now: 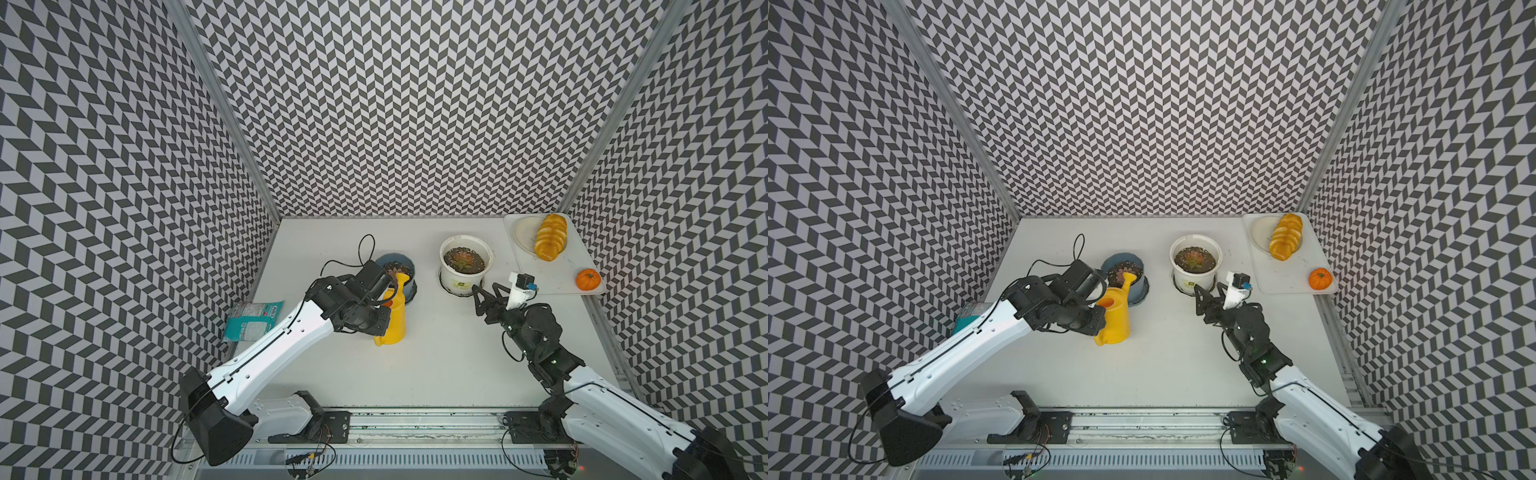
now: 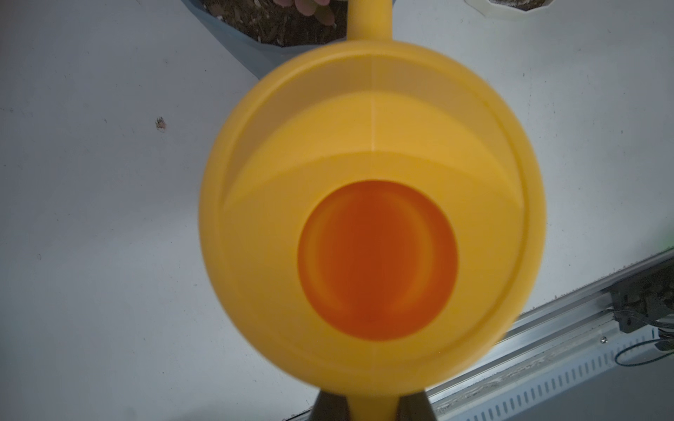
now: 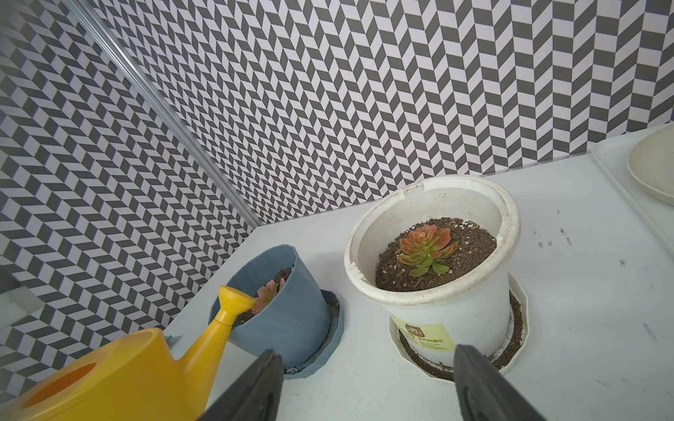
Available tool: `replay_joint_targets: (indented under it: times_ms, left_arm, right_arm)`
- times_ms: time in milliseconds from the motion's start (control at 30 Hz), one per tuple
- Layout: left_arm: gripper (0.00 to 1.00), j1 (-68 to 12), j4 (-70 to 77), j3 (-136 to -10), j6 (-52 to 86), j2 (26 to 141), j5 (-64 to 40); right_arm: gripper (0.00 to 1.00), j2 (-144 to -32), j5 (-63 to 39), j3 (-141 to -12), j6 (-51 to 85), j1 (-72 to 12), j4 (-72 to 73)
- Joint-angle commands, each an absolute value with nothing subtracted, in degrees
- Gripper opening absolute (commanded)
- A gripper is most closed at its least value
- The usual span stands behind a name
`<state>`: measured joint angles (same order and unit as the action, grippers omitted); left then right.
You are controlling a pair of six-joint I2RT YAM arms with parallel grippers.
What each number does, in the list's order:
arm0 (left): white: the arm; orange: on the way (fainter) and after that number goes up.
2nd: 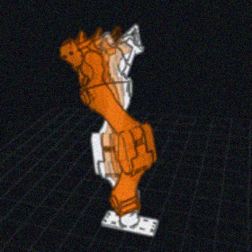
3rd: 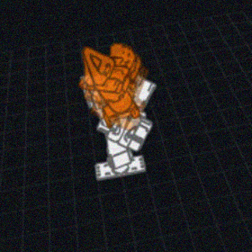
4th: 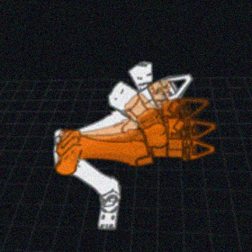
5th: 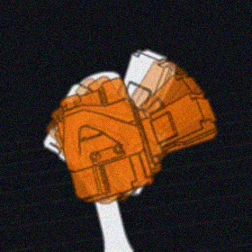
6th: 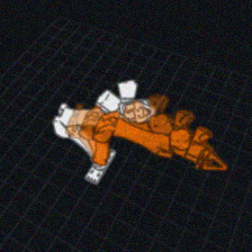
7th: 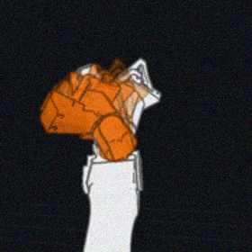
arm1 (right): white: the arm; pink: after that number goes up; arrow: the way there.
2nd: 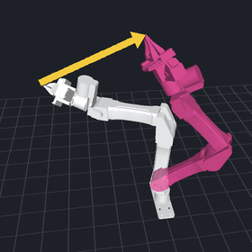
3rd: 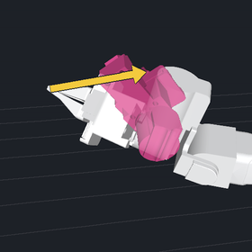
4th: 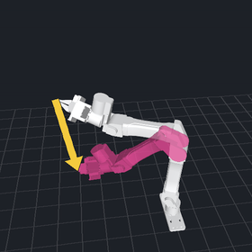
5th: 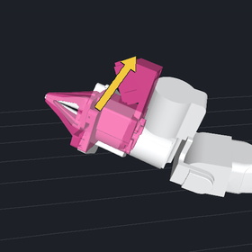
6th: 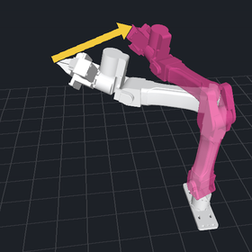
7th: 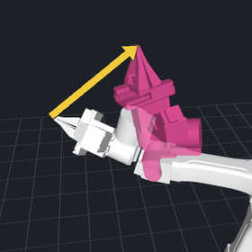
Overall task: Water the succulent around the soil edge
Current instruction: Water the soil of the potted plant with water.
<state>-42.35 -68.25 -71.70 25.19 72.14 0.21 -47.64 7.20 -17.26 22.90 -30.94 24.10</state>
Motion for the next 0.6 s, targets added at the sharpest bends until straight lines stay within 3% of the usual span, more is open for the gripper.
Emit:
replay_joint_targets:
  times_ms: [0, 567]
  left_arm:
    - [0.00, -42.05, -68.29, -74.90, 26.72, 73.45, 1.39]
    - [0.00, -40.25, -72.62, -86.84, 31.01, 81.51, -2.32]
  right_arm:
    - [0.77, -47.29, 6.87, -17.30, 22.15, -30.76, 26.47]
    - [0.78, -46.61, 8.27, -17.58, 21.91, -30.76, 25.32]
